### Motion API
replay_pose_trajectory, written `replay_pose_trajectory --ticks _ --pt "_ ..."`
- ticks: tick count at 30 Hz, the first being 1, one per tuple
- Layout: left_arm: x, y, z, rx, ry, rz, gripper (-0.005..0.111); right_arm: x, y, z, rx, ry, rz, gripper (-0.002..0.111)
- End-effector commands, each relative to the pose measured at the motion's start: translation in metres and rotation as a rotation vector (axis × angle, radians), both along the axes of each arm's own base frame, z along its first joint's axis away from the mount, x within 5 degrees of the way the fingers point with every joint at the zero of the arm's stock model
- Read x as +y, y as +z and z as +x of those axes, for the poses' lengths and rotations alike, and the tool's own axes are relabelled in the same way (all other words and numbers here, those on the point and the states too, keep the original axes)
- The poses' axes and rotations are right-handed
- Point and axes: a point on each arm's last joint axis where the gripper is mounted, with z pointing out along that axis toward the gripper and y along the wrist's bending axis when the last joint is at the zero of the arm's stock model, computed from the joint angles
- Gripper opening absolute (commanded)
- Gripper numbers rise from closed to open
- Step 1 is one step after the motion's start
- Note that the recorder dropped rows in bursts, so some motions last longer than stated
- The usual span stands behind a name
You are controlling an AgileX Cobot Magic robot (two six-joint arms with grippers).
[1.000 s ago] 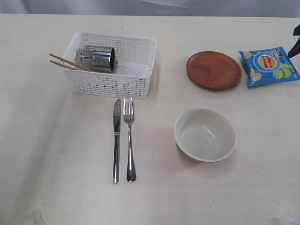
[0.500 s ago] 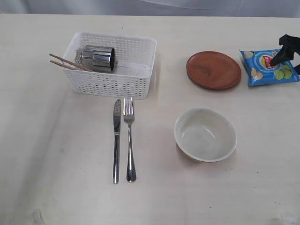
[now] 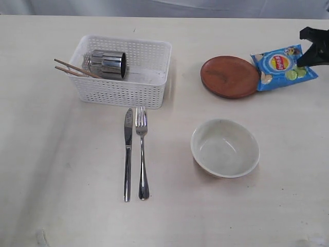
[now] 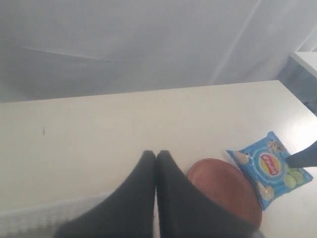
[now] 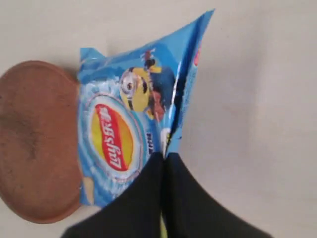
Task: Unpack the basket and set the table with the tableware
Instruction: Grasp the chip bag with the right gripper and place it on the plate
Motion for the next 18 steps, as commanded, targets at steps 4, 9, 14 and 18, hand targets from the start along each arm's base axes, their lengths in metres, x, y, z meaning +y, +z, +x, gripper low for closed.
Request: replay_pose_trajectory --ticks 4,9,14,18 --pt "0.0 0.001 -0.003 -0.003 -0.027 0.002 0.0 0.008 0.082 -0.011 -0.202 -0.027 0.012 0.0" --pt "0.0 0.001 -0.003 -0.003 -0.027 0.002 0.0 0.046 0.094 -0.012 -0.201 0.071 0.129 0.0" --pt "0.0 0.001 -0.004 -0.003 -0.035 0.004 0.0 0.092 0.069 -0.005 -0.105 0.157 0.055 0.0" --pt "0.0 0.0 -0.004 -0.009 -0.042 0.023 0.0 0.121 0.043 0.002 -0.045 0.179 0.04 0.0"
